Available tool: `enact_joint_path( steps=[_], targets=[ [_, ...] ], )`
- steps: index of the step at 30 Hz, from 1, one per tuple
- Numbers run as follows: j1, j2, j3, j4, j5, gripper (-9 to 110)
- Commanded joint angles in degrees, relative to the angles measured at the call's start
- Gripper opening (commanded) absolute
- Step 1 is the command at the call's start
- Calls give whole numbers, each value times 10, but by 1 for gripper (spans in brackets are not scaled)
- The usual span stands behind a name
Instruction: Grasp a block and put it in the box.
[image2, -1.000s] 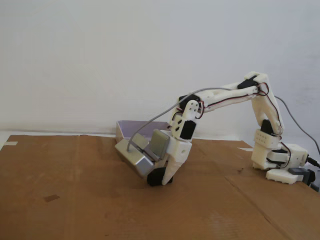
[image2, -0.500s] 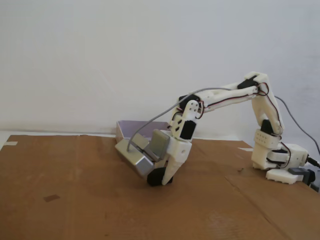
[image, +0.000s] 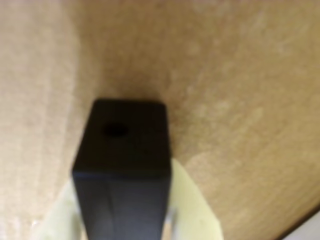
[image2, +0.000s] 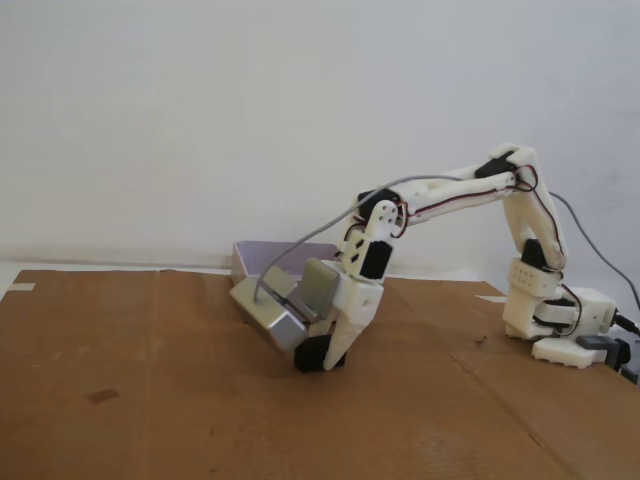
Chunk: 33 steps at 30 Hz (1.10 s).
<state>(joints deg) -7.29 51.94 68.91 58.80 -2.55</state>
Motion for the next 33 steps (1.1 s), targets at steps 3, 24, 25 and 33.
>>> enact_joint_path(
  steps=[3,24,25,33],
  targets=[
    [-13,59,-33,-7,39,0],
    [-14,175,-41,-4,39,0],
    [-14,179,-41,-4,39,0],
    [-14,215,-41,-4,39,0]
  ],
)
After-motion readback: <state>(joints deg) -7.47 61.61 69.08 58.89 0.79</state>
